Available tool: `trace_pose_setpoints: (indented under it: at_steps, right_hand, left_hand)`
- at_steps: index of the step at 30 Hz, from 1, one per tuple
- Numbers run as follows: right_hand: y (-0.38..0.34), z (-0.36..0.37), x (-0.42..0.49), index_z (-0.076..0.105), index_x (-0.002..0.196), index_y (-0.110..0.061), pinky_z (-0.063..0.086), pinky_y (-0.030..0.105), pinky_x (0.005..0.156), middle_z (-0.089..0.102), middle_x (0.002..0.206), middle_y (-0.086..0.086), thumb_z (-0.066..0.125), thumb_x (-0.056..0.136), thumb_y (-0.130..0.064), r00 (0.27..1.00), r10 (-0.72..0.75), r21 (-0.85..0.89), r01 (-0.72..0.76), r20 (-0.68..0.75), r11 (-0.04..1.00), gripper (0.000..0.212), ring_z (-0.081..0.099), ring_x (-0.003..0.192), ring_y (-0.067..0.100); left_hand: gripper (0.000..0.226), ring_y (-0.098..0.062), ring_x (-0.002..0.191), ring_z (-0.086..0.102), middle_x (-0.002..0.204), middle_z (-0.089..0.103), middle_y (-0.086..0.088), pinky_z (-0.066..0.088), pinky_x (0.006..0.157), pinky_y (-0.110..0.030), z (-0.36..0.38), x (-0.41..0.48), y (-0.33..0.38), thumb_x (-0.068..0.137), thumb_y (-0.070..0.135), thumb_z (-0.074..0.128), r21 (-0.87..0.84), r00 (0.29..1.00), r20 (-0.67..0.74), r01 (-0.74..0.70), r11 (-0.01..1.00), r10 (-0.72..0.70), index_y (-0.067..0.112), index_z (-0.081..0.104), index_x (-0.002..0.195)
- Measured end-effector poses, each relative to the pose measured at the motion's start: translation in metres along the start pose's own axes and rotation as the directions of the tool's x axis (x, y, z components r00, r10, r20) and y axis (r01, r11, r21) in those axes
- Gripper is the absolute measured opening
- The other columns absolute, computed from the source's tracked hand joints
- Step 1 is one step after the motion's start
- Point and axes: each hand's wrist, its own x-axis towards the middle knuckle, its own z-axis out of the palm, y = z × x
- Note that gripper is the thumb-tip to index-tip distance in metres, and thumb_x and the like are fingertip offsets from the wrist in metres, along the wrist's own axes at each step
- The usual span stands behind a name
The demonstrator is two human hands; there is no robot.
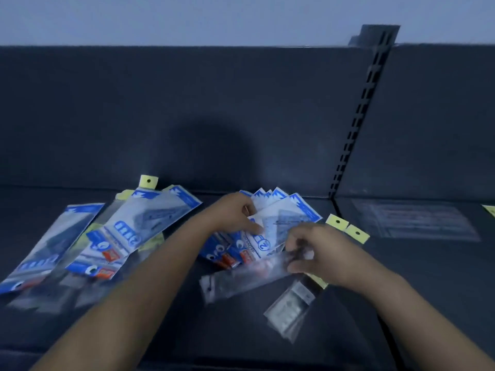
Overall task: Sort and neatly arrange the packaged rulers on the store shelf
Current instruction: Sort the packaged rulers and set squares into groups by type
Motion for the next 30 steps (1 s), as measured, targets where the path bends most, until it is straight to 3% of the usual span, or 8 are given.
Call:
trace_pose_setpoints:
  at_steps: [3,6,9,14,18,25,27,30]
  right_hand:
    - [-0.003,-0.003,-0.011,0.058,0.076,-0.03,0.047,0.027,0.08,0.062,0.087,-0.013,0.073,0.079,-0.018,0.997,0.073,0.098,-0.071,-0.02,0.993,0.019,0.056,0.087,0.003]
    - [-0.002,-0.013,-0.027,0.061,0.075,-0.027,0.049,0.025,0.076,0.064,0.082,-0.012,0.07,0.083,-0.011,0.993,0.105,0.211,-0.092,-0.049,0.973,0.02,0.058,0.08,0.004]
    - [0.004,-0.029,-0.048,0.065,0.078,-0.018,0.047,0.023,0.072,0.066,0.078,-0.008,0.068,0.085,-0.007,0.984,0.141,0.292,-0.103,-0.112,0.951,0.013,0.06,0.075,0.008]
    - [0.028,-0.05,-0.102,0.066,0.082,-0.013,0.042,0.011,0.066,0.064,0.072,-0.013,0.065,0.087,-0.004,0.962,0.236,0.426,-0.157,-0.141,0.891,0.01,0.057,0.069,-0.003]
    - [0.064,-0.063,-0.154,0.066,0.08,-0.006,0.043,0.013,0.065,0.063,0.069,-0.01,0.064,0.087,-0.003,0.932,0.322,0.476,-0.209,-0.168,0.854,0.008,0.056,0.066,0.001]
    - [0.162,-0.08,-0.218,0.068,0.077,-0.008,0.042,0.013,0.057,0.061,0.061,-0.009,0.067,0.084,-0.001,0.893,0.381,0.505,-0.219,-0.242,0.835,0.01,0.052,0.056,0.002]
    - [0.188,-0.086,-0.224,0.067,0.074,-0.012,0.043,0.015,0.057,0.063,0.062,-0.008,0.067,0.083,-0.001,0.896,0.368,0.503,-0.206,-0.247,0.839,0.014,0.054,0.057,0.003]
    - [0.217,-0.095,-0.216,0.067,0.072,-0.015,0.045,0.017,0.059,0.062,0.06,-0.011,0.066,0.084,0.0,0.911,0.341,0.512,-0.185,-0.23,0.839,0.019,0.055,0.057,0.001]
  left_hand:
    - [0.026,-0.014,0.063,0.042,0.068,0.049,-0.003,0.03,0.057,-0.027,-0.012,0.002,-0.003,0.078,0.026,0.078,0.011,0.998,0.057,-0.04,0.999,0.04,0.004,0.063,0.077]
    - [0.017,-0.012,0.064,0.051,0.07,0.056,0.001,0.039,0.058,-0.025,-0.029,-0.001,-0.003,0.083,0.018,0.069,0.018,0.999,-0.004,-0.052,0.998,0.053,0.014,0.058,0.071]
    - [0.007,-0.021,0.08,0.064,0.092,0.069,-0.011,0.052,0.076,-0.036,-0.043,-0.009,0.01,0.089,0.006,0.062,-0.251,0.998,0.044,-0.039,0.967,0.051,0.013,0.062,0.088]
    - [0.05,-0.028,0.096,0.067,0.117,0.064,-0.013,0.055,0.082,-0.039,-0.037,-0.024,0.058,0.093,-0.001,0.056,-0.482,0.983,0.099,-0.09,0.872,0.157,0.025,0.048,0.134]
    - [0.049,-0.029,0.099,0.067,0.118,0.067,-0.004,0.053,0.077,-0.032,-0.013,-0.027,0.106,0.093,-0.006,0.048,-0.448,0.949,0.186,-0.15,0.881,0.256,0.031,0.062,0.121]
    - [0.009,-0.004,0.071,0.063,0.083,0.071,0.0,0.049,0.066,-0.018,0.063,-0.009,0.188,0.081,0.014,0.074,-0.518,0.973,-0.205,-0.202,0.831,0.108,0.02,0.073,0.074]
    - [0.023,0.005,0.075,0.063,0.093,0.069,0.01,0.048,0.064,-0.012,0.08,-0.004,0.206,0.078,0.007,0.077,-0.474,0.92,-0.382,-0.275,0.836,0.086,0.027,0.069,0.083]
    - [0.041,0.0,0.075,0.067,0.095,0.068,0.009,0.051,0.056,-0.014,0.093,-0.002,0.227,0.077,0.005,0.077,-0.589,0.91,-0.414,-0.271,0.761,0.003,0.033,0.06,0.102]
